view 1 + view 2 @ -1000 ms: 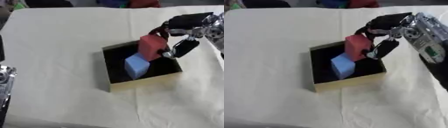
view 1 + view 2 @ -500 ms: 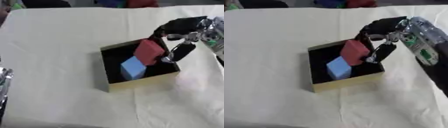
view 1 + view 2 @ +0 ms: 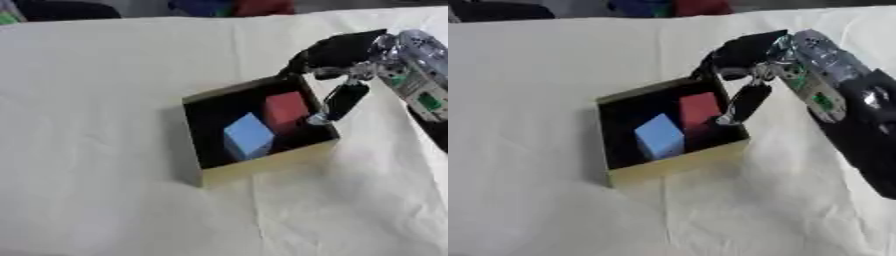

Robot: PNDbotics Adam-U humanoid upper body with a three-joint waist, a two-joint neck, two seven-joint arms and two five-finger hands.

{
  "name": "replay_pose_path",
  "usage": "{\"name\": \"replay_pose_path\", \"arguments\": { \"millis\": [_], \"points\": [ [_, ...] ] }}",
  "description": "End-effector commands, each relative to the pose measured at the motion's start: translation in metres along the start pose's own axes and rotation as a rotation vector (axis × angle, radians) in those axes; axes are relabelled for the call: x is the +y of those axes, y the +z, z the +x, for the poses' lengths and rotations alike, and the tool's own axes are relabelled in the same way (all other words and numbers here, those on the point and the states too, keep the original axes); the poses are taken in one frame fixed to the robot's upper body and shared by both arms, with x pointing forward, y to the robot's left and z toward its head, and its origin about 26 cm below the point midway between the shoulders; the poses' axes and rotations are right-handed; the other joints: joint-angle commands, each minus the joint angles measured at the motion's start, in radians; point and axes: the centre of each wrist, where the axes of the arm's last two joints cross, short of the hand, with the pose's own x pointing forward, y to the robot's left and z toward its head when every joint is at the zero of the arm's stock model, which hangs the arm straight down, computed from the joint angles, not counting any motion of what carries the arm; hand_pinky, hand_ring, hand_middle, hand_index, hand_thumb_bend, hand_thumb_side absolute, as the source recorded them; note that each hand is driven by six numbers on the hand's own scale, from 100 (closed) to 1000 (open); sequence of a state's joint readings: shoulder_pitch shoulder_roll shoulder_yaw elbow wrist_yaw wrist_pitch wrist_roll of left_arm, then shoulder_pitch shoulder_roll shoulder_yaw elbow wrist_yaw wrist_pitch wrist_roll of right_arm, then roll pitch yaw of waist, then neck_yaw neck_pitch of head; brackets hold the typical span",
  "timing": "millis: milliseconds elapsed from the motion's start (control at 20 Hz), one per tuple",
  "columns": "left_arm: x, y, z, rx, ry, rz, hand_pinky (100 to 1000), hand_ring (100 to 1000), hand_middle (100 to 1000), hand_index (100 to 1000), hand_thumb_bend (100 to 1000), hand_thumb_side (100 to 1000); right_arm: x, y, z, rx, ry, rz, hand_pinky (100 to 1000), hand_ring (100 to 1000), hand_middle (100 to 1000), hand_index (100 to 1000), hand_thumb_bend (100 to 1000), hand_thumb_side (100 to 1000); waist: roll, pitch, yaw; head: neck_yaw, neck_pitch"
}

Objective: Pick up objects on the table and place them in the box.

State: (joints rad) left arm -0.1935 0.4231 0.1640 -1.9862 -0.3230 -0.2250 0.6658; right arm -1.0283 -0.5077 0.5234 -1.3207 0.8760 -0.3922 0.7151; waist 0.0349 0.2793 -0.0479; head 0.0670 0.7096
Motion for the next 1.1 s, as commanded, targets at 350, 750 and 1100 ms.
{"name": "replay_pose_path", "arguments": {
  "millis": [350,750,1100],
  "points": [
    [0.003,-0.008,0.004,-0.035,0.000,0.004,744,714,731,928,102,827,-0.016,0.017,-0.007,0.066,0.050,-0.105,774,833,788,975,399,677,-0.001,-0.016,0.002,0.003,-0.014],
    [0.003,-0.008,0.003,-0.034,-0.004,0.008,744,714,730,927,103,823,-0.033,0.042,-0.007,0.106,-0.046,-0.343,774,796,743,971,226,726,0.001,-0.017,-0.001,0.010,-0.014],
    [0.003,-0.009,0.004,-0.038,-0.001,0.013,744,716,730,927,106,817,-0.053,0.073,0.003,0.176,-0.204,-0.767,785,753,694,951,100,825,0.002,-0.018,0.004,0.013,-0.007]
  ]
}}
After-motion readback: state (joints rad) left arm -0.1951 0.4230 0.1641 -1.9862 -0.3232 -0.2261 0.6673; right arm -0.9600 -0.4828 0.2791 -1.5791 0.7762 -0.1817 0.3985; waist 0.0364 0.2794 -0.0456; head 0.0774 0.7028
